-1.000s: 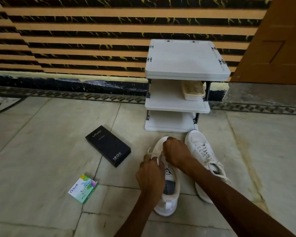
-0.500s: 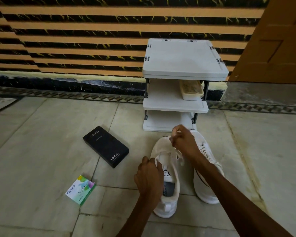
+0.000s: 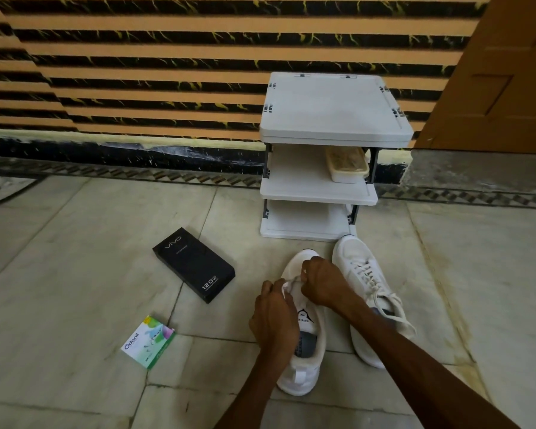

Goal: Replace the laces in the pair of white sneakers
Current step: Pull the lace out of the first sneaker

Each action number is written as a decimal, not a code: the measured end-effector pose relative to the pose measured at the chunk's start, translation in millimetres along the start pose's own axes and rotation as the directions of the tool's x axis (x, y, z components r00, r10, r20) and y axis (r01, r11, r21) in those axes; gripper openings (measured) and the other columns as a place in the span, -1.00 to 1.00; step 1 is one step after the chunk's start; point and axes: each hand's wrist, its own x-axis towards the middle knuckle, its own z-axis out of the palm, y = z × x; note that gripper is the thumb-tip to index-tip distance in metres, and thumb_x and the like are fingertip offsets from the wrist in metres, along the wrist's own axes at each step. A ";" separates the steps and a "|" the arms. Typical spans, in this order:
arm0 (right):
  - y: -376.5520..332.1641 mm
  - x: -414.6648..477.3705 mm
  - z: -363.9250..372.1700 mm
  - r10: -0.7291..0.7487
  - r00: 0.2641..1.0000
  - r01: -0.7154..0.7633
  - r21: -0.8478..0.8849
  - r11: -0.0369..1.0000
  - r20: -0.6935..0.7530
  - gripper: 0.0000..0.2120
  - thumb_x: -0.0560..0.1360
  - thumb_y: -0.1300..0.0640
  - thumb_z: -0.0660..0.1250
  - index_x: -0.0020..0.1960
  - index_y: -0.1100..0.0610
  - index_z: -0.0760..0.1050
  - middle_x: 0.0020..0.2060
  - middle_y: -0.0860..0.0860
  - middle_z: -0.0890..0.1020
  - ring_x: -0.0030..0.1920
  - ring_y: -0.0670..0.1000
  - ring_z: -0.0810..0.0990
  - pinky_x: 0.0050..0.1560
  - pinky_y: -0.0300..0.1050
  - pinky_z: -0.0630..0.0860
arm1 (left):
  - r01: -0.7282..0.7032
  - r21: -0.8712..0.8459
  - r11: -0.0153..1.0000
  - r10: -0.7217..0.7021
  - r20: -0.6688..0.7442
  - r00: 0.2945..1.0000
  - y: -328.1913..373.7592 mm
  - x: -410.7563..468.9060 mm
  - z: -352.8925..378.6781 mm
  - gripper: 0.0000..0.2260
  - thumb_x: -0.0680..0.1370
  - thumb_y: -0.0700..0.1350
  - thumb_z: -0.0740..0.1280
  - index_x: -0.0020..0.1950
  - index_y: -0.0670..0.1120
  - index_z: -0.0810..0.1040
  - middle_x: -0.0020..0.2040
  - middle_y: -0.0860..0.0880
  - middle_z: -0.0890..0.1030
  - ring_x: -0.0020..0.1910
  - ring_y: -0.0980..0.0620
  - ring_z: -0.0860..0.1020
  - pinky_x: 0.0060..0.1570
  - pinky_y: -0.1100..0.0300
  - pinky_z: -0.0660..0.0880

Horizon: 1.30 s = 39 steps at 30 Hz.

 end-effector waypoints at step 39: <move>-7.0 -42.8 -31.1 0.174 0.984 -0.177 0.068 0.982 0.048 -0.78 0.36 -0.04 0.44 -0.17 0.12 0.62 -0.21 0.02 0.63 -0.11 0.02 0.60 -0.16 -0.17 0.52 | -0.118 -0.124 0.985 0.136 0.145 0.980 12.1 46.6 -16.0 -0.80 0.56 0.01 0.35 0.13 0.03 0.66 0.14 -0.05 0.53 0.08 -0.04 0.54 -0.01 0.11 0.52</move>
